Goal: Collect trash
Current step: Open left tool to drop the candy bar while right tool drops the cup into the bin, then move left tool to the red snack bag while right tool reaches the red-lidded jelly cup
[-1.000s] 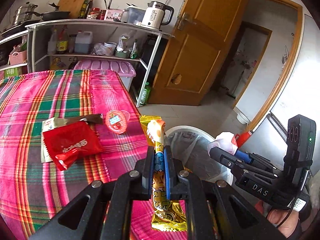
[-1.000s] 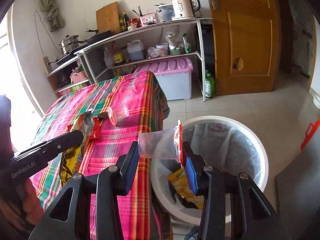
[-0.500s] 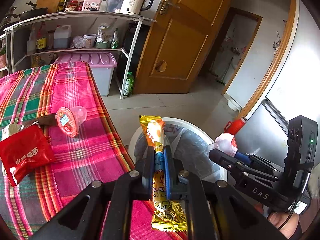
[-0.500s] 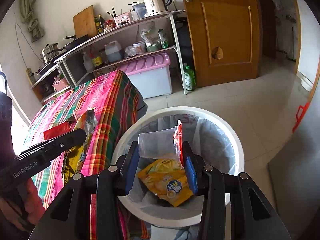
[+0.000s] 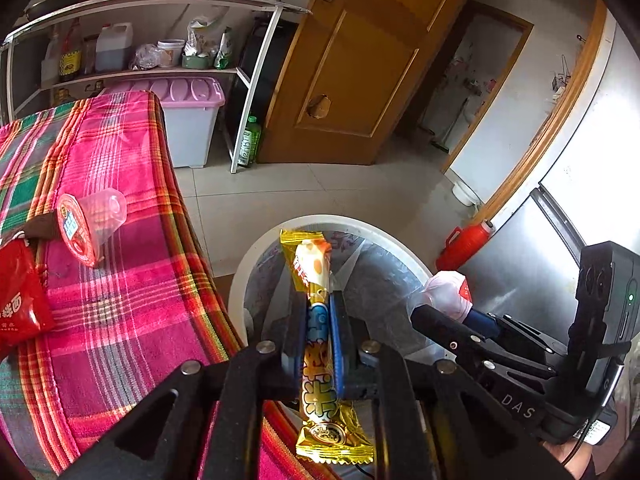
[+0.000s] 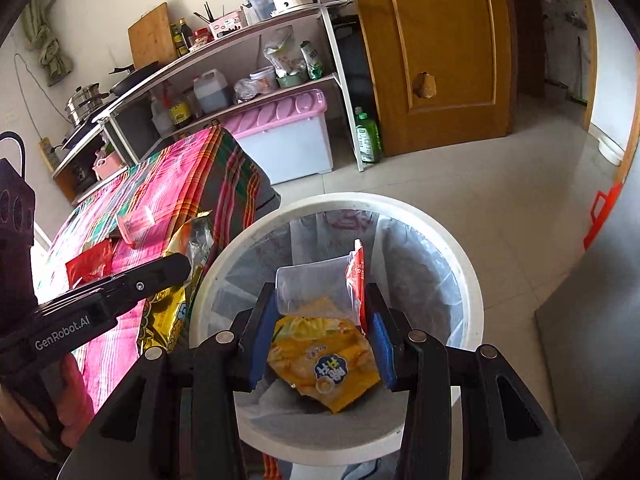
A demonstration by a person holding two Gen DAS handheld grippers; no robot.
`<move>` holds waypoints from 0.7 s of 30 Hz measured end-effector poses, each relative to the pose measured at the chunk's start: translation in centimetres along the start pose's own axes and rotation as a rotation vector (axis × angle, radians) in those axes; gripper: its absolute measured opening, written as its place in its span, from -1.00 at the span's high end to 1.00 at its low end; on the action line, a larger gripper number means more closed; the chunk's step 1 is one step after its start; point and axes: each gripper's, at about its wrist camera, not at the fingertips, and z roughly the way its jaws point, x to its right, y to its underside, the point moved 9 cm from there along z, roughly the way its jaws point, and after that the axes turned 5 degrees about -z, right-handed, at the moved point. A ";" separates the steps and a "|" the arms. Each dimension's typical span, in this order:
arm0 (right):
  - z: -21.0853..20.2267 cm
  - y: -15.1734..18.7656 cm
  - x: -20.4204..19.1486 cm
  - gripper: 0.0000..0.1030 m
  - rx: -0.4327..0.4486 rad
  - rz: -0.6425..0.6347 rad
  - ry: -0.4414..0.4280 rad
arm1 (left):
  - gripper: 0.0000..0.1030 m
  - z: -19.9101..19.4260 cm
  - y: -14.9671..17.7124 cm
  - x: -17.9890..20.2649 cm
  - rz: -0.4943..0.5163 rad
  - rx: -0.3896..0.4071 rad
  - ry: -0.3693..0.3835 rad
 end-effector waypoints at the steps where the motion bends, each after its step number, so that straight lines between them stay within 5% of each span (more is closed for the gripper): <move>1: 0.1 0.1 0.0 0.13 -0.002 0.001 0.001 | 0.66 0.1 0.0 0.0 -0.003 -0.002 0.000; 4: 0.1 0.0 0.1 0.06 0.000 0.008 -0.001 | 0.49 0.2 -0.2 -0.1 -0.015 -0.003 0.003; 21: -3.2 -0.6 -1.9 0.04 0.078 -0.025 -0.026 | 0.49 -4.5 -0.5 -0.3 -0.010 0.090 0.015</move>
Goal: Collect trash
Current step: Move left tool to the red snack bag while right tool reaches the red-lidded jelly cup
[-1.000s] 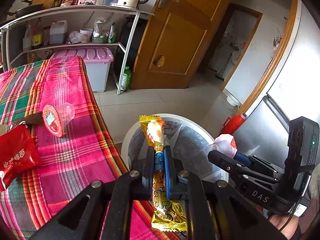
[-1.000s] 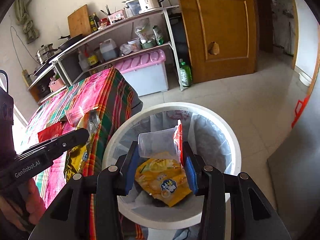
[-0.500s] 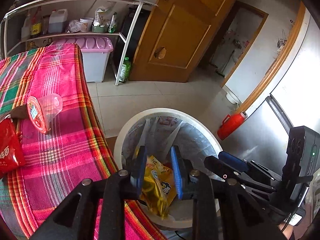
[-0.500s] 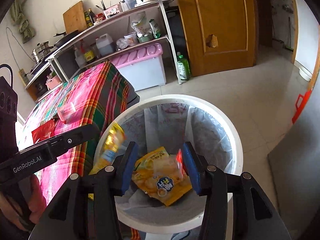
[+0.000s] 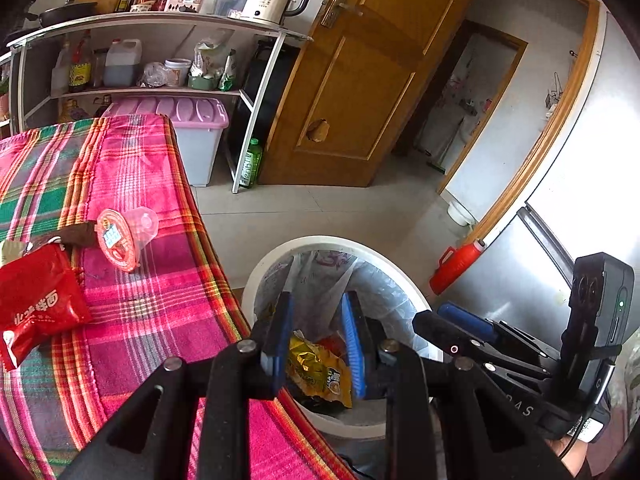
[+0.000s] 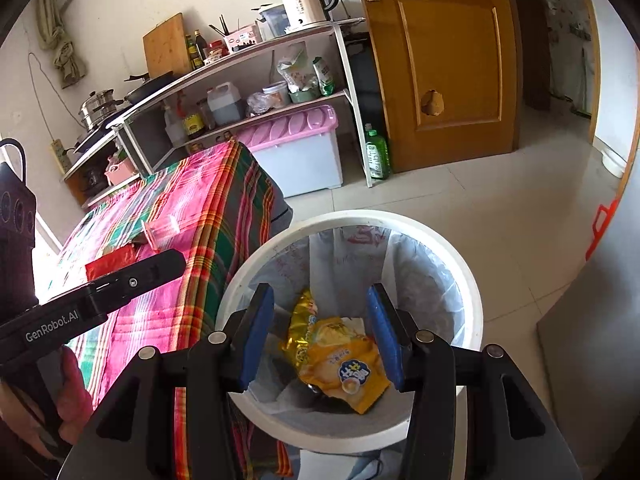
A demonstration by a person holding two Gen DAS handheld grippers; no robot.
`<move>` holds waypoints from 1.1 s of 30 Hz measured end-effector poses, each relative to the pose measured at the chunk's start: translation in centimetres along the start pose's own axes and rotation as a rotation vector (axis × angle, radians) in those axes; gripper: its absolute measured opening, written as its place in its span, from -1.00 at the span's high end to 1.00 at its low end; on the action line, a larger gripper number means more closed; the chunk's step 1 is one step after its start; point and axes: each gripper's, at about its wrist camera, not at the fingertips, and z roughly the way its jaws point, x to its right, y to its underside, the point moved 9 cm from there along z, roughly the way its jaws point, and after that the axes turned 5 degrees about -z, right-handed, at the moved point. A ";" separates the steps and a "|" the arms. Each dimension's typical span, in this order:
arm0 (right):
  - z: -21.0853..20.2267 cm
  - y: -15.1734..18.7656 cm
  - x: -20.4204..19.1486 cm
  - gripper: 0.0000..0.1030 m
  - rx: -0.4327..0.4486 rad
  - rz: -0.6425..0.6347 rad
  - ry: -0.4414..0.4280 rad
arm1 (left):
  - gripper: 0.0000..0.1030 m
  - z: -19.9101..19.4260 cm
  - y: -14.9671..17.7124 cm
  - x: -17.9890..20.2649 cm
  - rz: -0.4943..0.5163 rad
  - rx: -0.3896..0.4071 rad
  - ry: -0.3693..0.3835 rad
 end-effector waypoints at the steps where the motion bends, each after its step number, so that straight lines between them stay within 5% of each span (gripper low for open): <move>1: -0.3 -0.1 -0.2 0.04 0.006 -0.002 -0.003 | 0.49 -0.5 0.0 -0.1 0.000 0.009 -0.003; 14: -2.7 -0.7 -5.3 0.04 0.074 -0.066 -0.061 | 0.49 -6.6 0.2 -3.0 0.004 0.118 -0.055; 27: -2.2 0.1 -10.5 0.04 0.047 -0.154 -0.126 | 0.48 -10.8 1.3 -8.3 -0.050 0.172 -0.155; 33: -1.4 0.3 -12.4 0.04 0.026 -0.174 -0.174 | 0.32 -12.0 1.6 -11.1 -0.096 0.192 -0.200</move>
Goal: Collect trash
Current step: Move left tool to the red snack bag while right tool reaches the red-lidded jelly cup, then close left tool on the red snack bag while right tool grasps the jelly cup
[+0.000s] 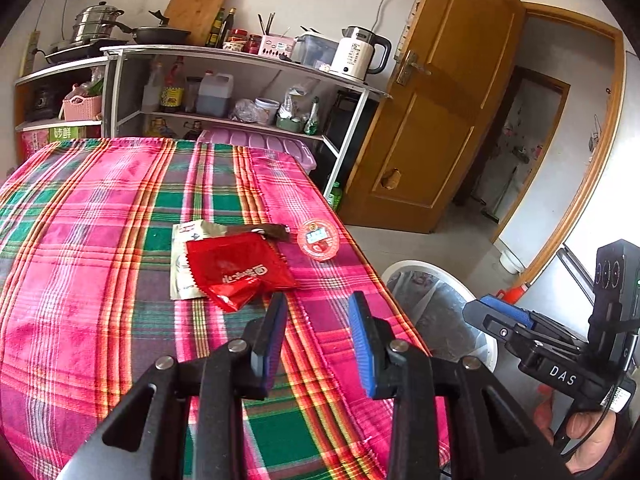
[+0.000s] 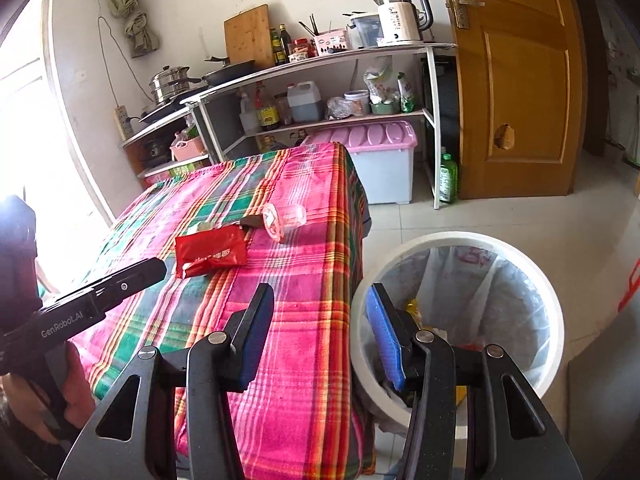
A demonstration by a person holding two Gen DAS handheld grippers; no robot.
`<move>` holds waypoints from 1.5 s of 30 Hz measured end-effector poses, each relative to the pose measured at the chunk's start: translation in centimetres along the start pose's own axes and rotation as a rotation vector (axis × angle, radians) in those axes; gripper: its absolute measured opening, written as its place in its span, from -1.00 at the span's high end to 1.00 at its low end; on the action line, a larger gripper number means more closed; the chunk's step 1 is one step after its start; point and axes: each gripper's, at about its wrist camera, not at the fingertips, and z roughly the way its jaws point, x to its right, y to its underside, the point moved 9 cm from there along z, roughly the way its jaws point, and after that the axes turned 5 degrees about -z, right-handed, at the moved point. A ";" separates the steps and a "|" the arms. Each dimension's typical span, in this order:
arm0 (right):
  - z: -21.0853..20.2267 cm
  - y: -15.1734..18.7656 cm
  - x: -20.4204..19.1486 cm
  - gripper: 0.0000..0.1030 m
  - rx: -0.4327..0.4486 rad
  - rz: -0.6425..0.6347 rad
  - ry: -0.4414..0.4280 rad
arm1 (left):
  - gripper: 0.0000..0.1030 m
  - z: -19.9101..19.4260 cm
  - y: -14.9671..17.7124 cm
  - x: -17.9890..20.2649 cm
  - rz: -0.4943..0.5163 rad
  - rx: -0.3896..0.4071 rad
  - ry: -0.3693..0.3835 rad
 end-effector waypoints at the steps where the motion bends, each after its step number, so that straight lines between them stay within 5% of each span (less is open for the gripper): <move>1: 0.2 -0.1 -0.3 0.04 -0.003 -0.003 -0.005 | 0.27 0.0 -0.1 -0.5 -0.006 0.004 -0.007; 6: 1.4 -0.4 -1.3 0.04 -0.017 -0.018 -0.023 | 0.10 0.1 -0.6 -2.5 -0.044 0.010 -0.038; 37: 12.0 -4.9 -3.7 0.04 -0.134 -0.138 -0.061 | 0.11 6.7 -2.5 -8.1 -0.144 -0.093 -0.091; 45: 14.7 -6.0 -2.5 -0.16 -0.157 -0.167 -0.055 | 0.12 7.2 -2.7 -8.9 -0.174 -0.102 -0.072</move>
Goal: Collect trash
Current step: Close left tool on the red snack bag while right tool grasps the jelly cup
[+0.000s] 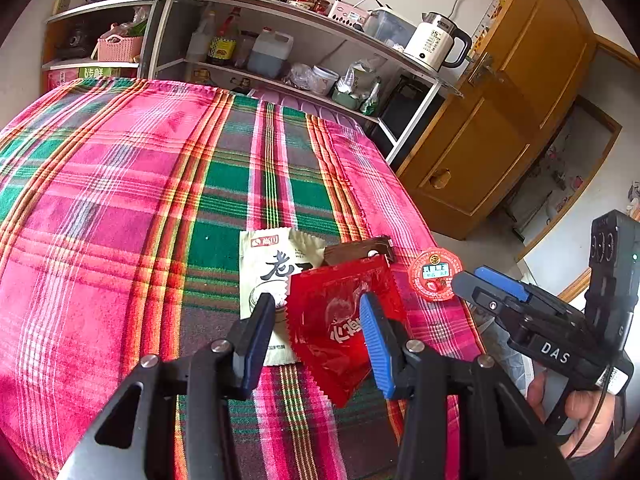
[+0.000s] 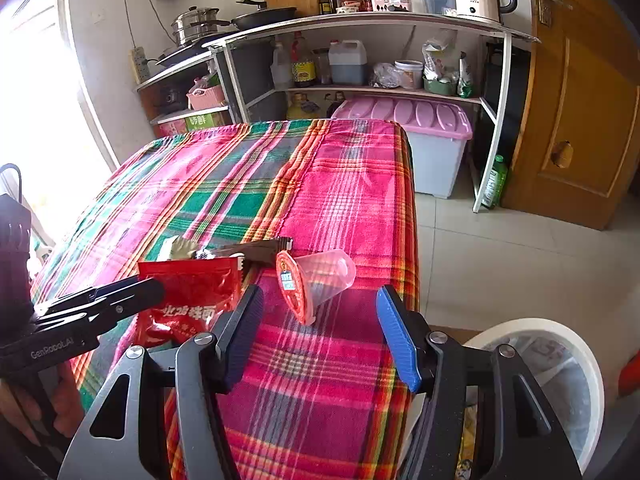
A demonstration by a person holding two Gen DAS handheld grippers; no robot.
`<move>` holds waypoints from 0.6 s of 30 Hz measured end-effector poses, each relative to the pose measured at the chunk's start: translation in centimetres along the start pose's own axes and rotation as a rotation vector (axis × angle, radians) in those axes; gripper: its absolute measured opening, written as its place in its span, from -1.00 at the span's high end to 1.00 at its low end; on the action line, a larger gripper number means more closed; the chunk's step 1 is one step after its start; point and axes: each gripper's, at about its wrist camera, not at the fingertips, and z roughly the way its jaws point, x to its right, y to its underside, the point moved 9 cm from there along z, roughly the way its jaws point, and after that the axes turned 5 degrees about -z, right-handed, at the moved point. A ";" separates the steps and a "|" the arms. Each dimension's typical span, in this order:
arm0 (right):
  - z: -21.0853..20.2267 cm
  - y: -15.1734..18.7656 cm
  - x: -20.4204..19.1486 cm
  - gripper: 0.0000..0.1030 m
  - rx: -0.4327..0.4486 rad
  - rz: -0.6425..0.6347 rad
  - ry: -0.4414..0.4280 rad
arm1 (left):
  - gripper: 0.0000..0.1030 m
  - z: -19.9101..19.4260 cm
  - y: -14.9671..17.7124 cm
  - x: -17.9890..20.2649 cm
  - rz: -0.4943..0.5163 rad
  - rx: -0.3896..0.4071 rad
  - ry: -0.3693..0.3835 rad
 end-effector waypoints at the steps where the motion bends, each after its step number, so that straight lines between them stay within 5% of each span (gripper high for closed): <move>1: 0.4 -0.1 0.1 -0.16 -0.008 -0.006 0.001 | 0.12 0.0 0.0 0.1 0.005 0.000 0.004; 12: 3.6 -0.9 -0.5 -0.15 -0.040 -0.053 -0.036 | 0.12 0.1 0.0 0.5 0.017 -0.003 0.024; 18: 3.5 -0.8 -0.2 0.01 -0.041 -0.004 -0.063 | 0.49 0.3 -0.1 0.4 0.013 -0.007 0.019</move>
